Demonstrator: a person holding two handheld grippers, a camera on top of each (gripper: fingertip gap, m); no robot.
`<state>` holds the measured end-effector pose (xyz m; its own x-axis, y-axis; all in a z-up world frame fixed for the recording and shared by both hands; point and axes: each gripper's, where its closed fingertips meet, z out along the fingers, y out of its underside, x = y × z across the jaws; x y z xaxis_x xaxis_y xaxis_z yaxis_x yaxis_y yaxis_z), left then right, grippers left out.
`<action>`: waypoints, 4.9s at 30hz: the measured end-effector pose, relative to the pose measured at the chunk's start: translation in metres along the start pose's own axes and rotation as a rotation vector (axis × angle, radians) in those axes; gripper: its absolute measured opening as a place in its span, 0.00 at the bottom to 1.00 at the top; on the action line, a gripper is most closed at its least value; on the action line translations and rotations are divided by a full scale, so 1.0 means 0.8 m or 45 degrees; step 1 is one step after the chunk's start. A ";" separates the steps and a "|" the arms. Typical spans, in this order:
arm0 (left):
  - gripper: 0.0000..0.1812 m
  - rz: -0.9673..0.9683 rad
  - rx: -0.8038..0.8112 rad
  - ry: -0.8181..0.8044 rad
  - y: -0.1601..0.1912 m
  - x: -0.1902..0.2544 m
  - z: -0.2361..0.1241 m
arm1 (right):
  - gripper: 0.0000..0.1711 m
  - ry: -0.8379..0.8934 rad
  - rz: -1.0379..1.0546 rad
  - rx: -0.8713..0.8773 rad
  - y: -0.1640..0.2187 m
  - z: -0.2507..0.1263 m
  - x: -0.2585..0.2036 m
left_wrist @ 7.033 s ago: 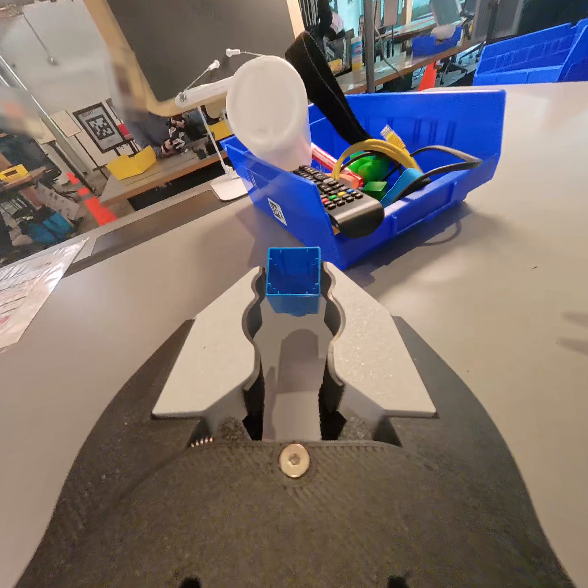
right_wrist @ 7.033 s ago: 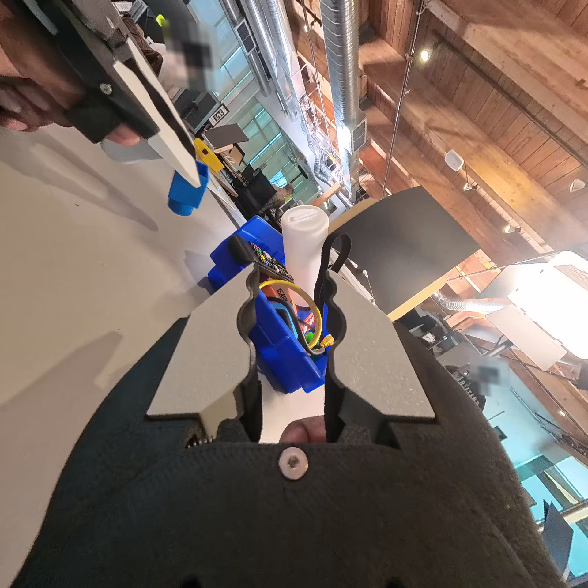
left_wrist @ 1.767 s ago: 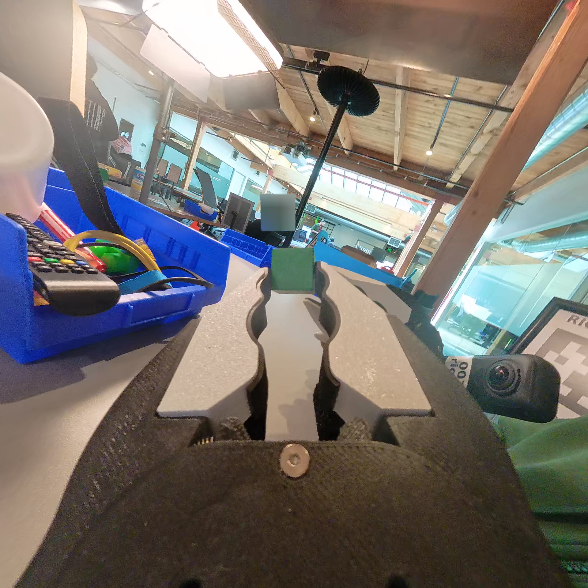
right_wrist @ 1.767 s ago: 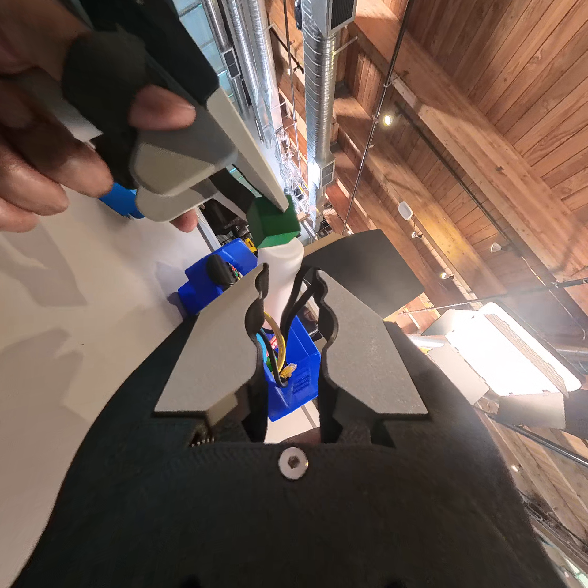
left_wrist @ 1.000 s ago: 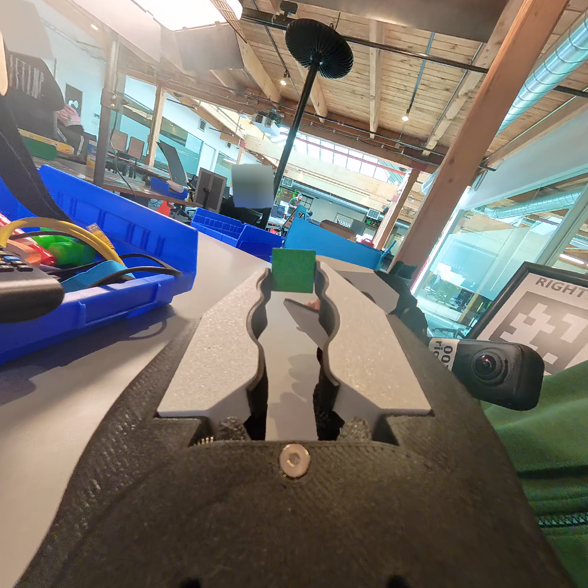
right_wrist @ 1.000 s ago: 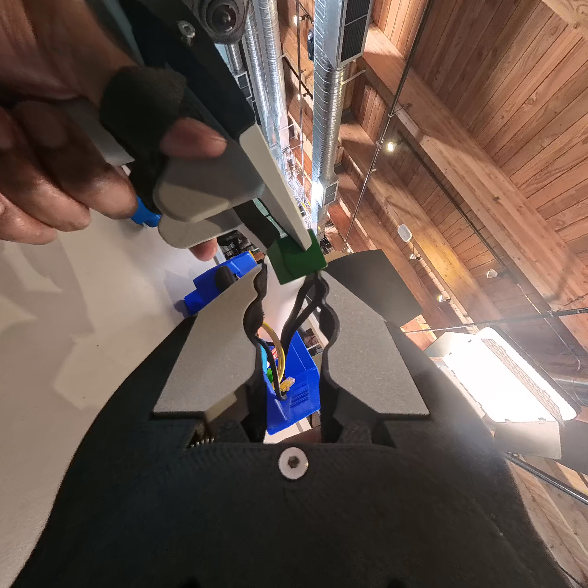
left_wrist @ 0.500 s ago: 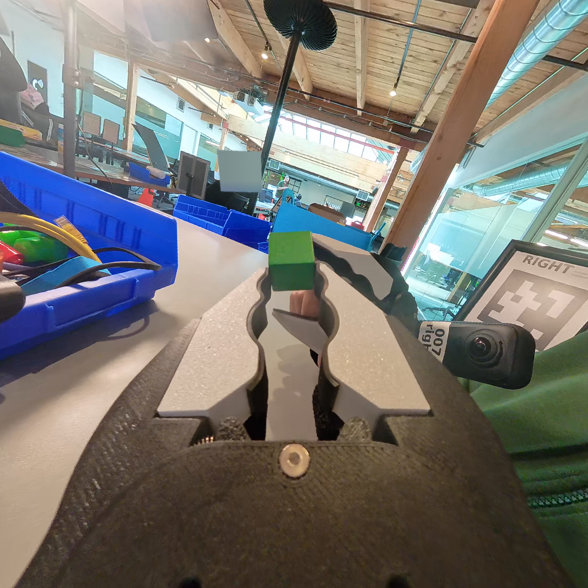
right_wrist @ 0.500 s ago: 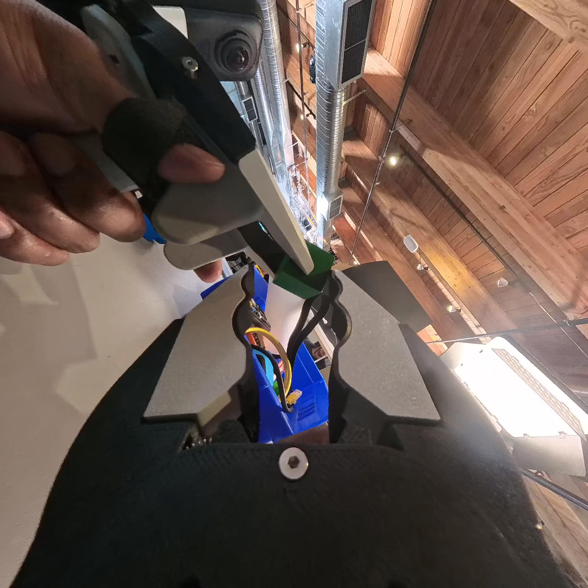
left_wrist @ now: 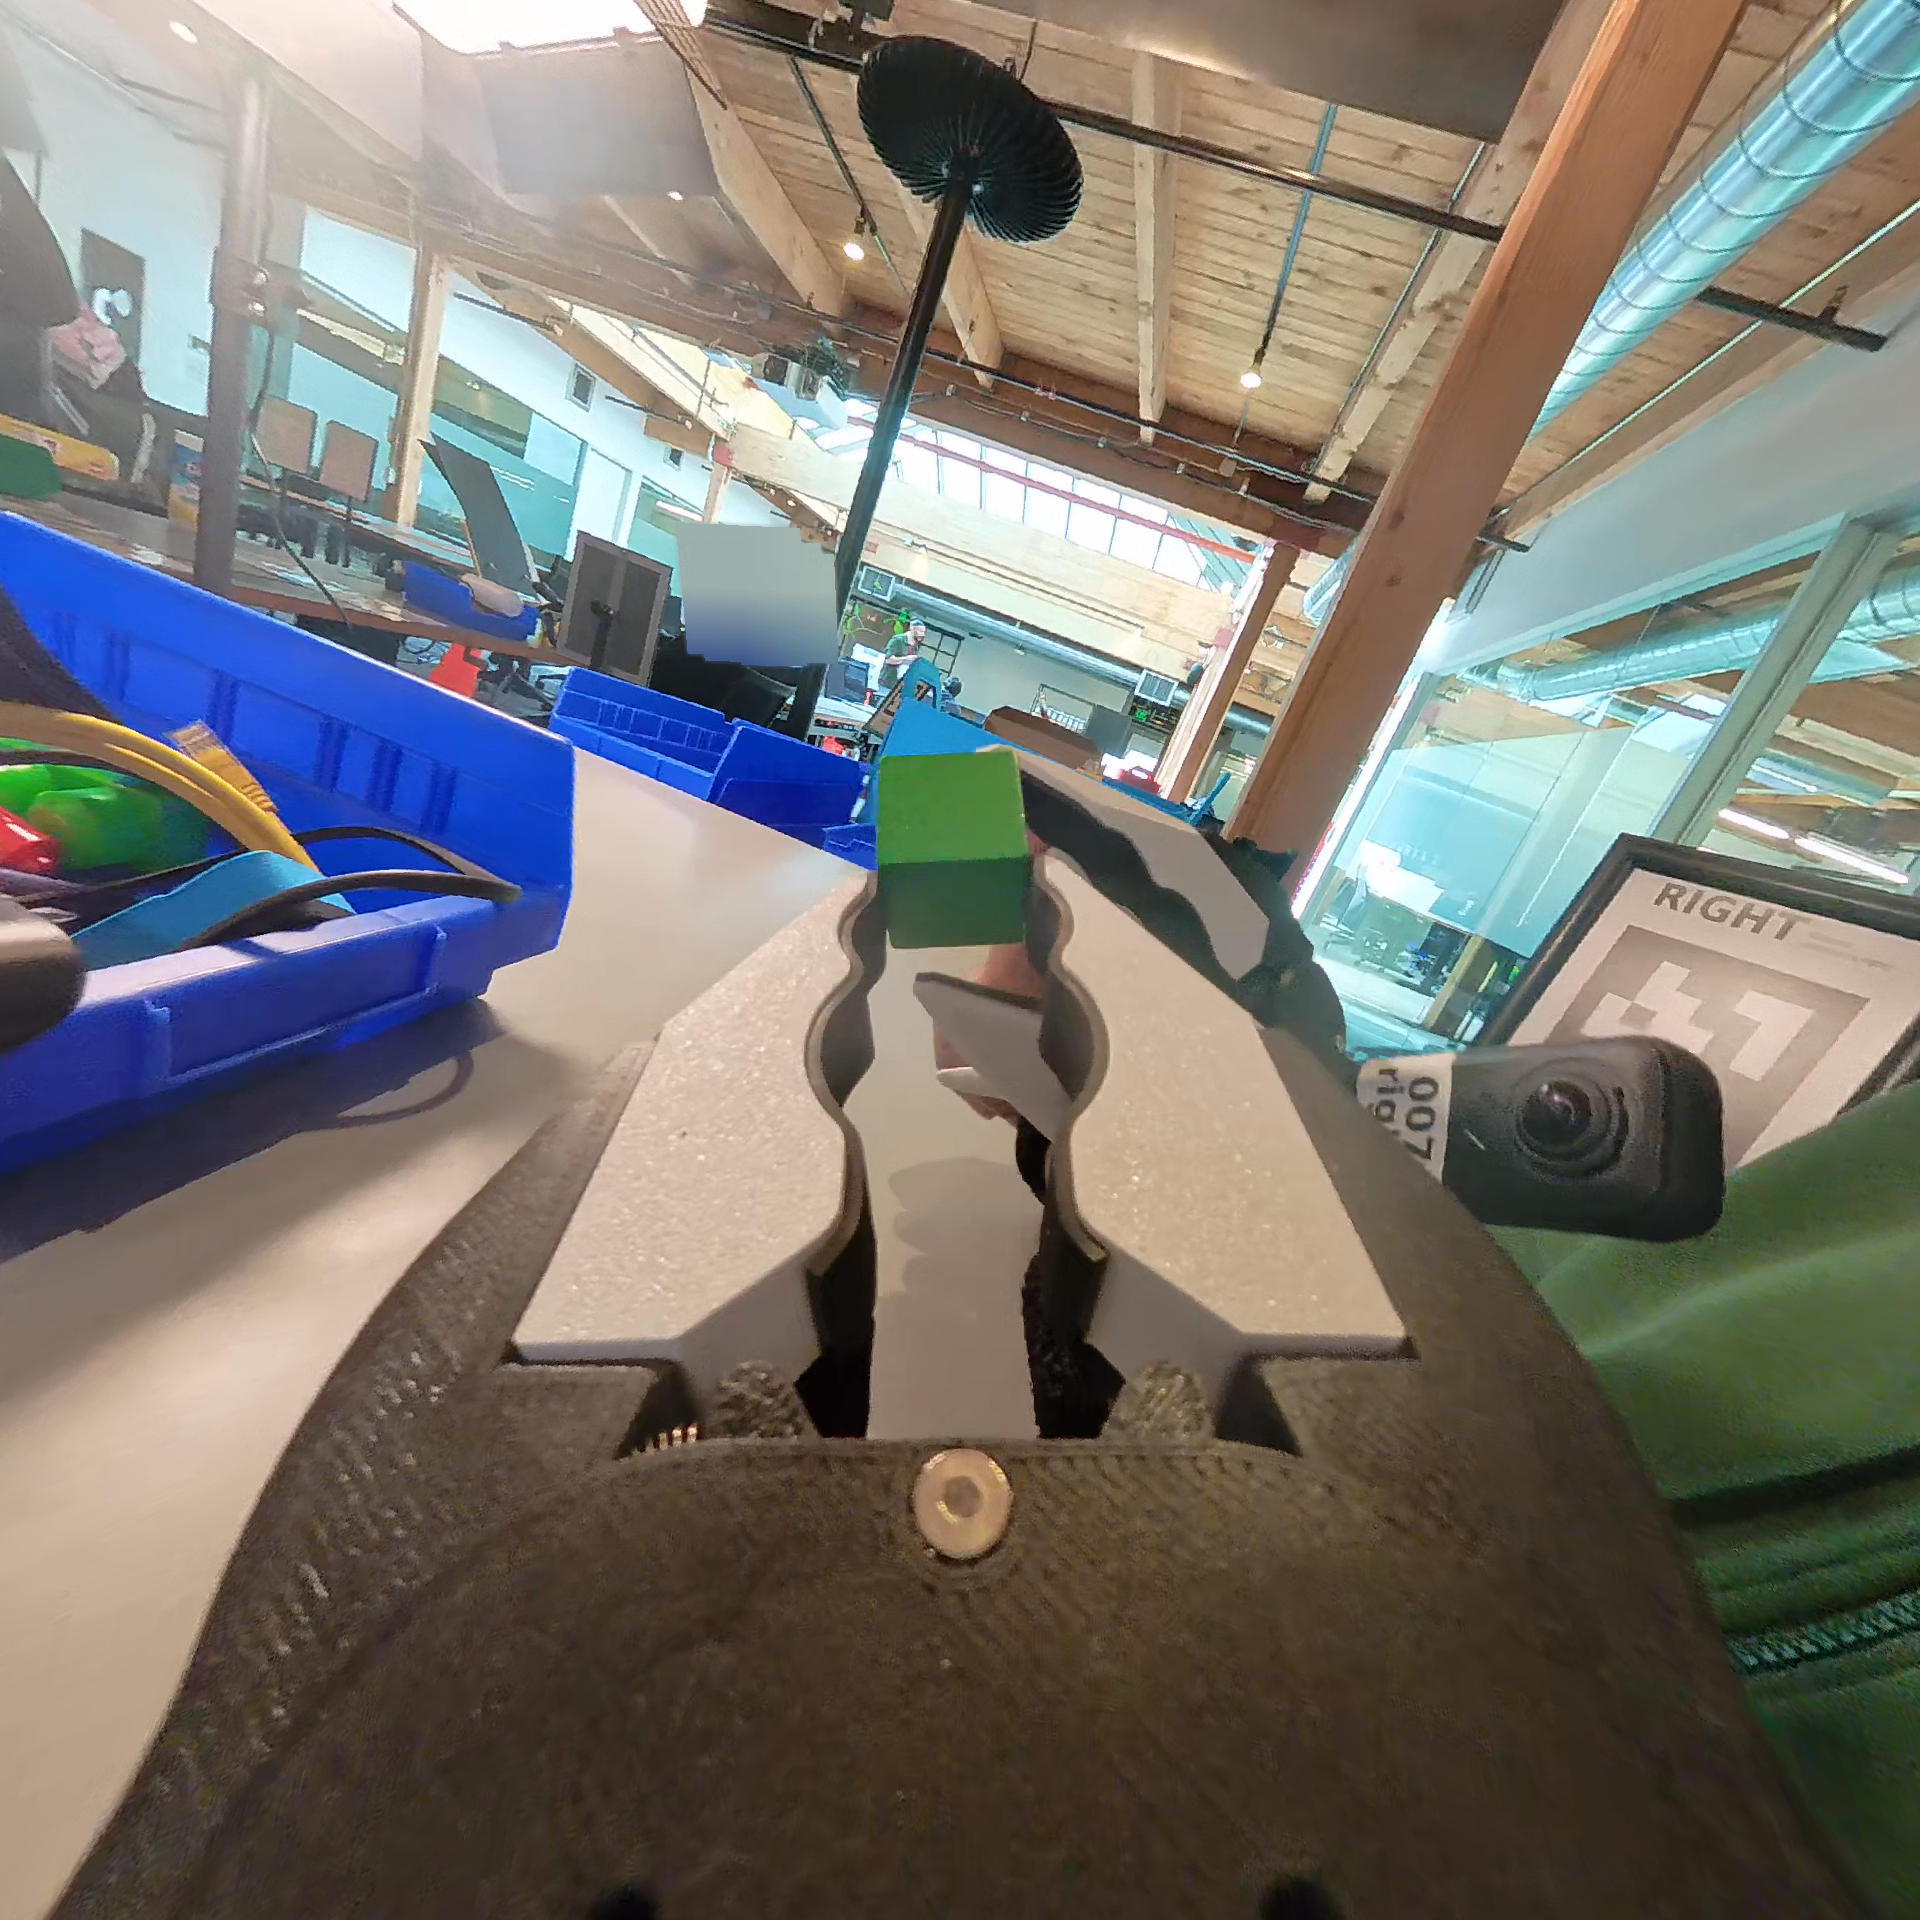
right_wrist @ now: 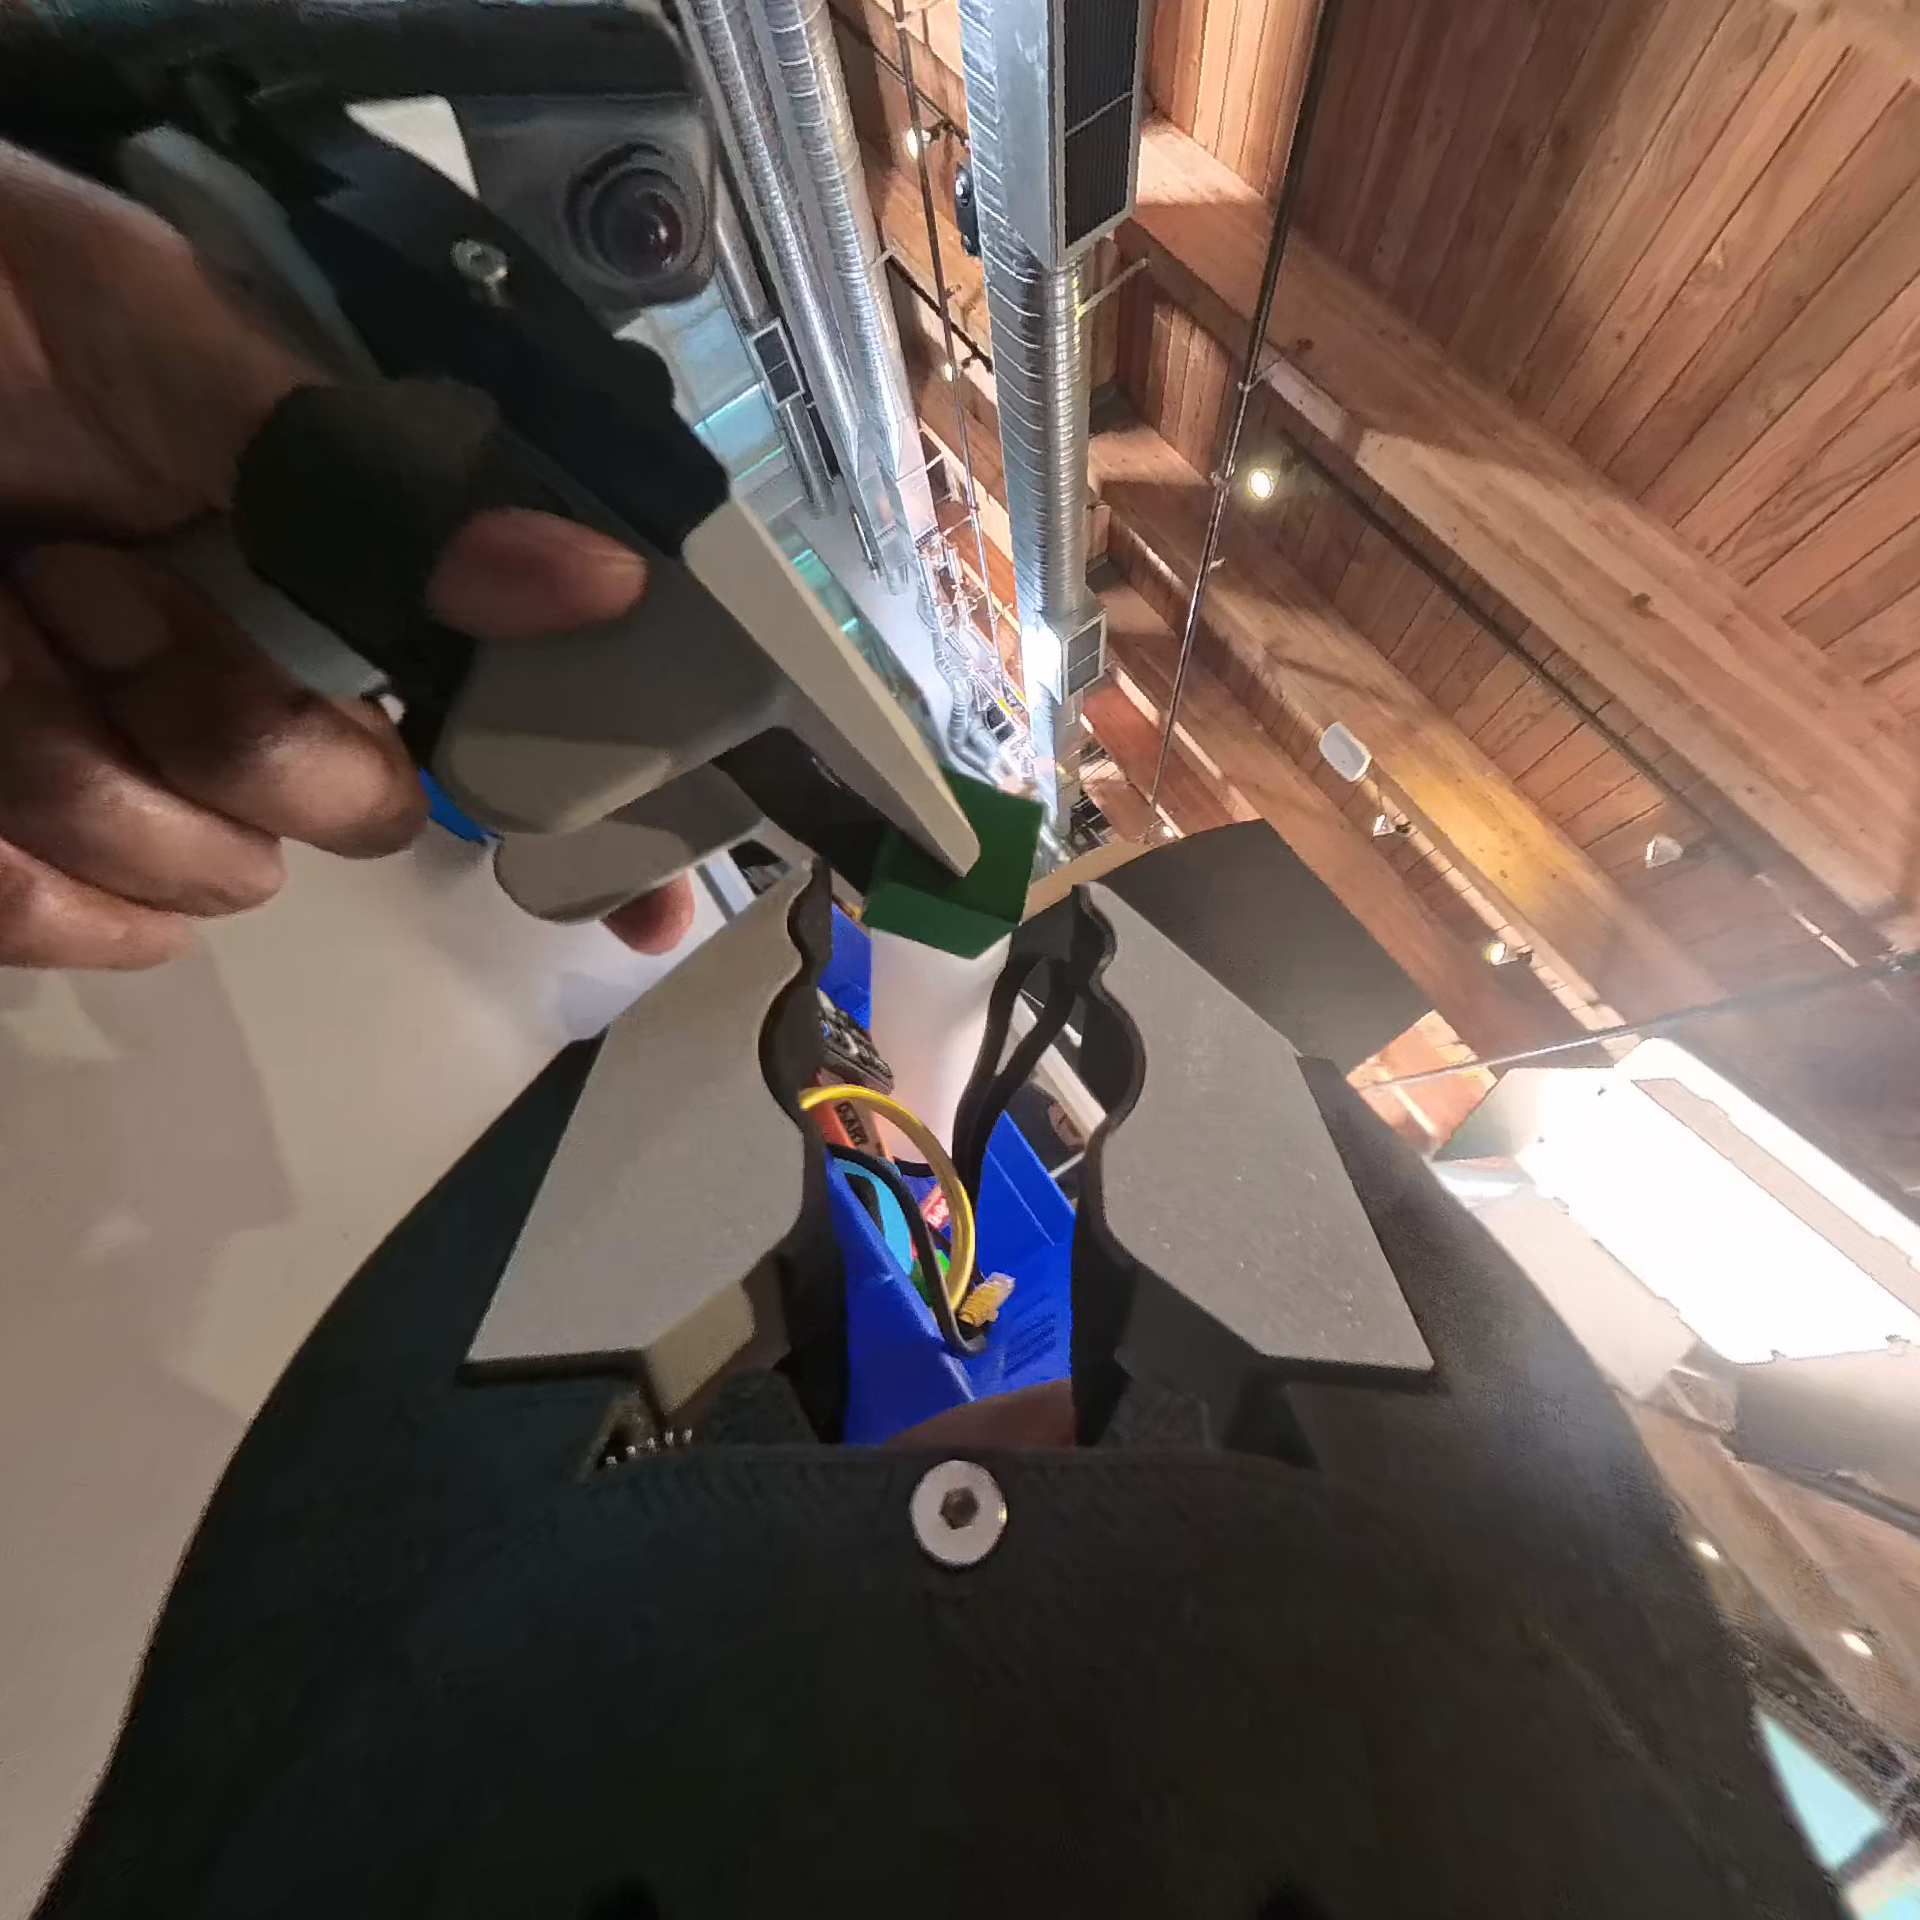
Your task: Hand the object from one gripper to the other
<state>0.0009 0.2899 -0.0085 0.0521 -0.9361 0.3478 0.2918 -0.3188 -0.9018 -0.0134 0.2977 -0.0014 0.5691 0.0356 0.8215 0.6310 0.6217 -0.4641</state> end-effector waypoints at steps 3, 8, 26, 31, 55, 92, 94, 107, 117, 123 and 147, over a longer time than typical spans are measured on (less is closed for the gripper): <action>0.15 -0.004 -0.027 0.061 0.006 0.011 0.004 | 0.24 -0.007 0.044 0.015 -0.005 0.000 -0.001; 0.15 -0.003 -0.018 0.041 0.004 0.008 0.004 | 0.18 0.030 -0.014 -0.003 -0.001 0.000 0.002; 0.24 0.921 -0.069 -0.443 0.005 -0.002 0.005 | 0.18 0.114 -0.323 -0.125 0.015 0.004 -0.001; 0.21 0.914 -0.110 -0.477 0.009 -0.011 0.005 | 0.18 0.089 -0.340 -0.086 0.008 0.003 -0.008; 0.16 0.115 0.069 0.050 -0.003 0.023 0.003 | 0.22 -0.036 0.062 0.086 -0.014 -0.006 -0.005; 0.30 0.773 0.082 -0.351 -0.014 0.011 -0.001 | 0.18 0.142 -0.260 0.023 -0.011 -0.005 0.004; 0.29 0.773 0.071 -0.331 -0.011 0.014 0.001 | 0.18 0.146 -0.289 0.036 -0.015 -0.006 0.003; 0.23 0.630 0.034 -0.287 -0.007 0.008 0.000 | 0.18 0.130 -0.302 0.047 -0.016 -0.006 -0.002; 0.23 0.965 0.159 -0.527 -0.035 0.006 -0.016 | 0.18 0.109 -0.149 0.014 -0.006 -0.003 0.006; 0.23 0.997 0.154 -0.523 -0.033 0.007 -0.014 | 0.19 0.053 0.509 -0.066 0.034 -0.002 0.042; 0.23 1.252 -0.087 -0.442 0.016 0.015 0.014 | 0.39 -0.880 1.903 0.086 -0.002 -0.013 -0.008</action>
<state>0.0163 0.2764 -0.0130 0.5121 -0.6965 -0.5027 -0.0824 0.5427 -0.8359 -0.0122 0.2883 -0.0094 0.2741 0.9064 -0.3213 -0.2600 -0.2518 -0.9322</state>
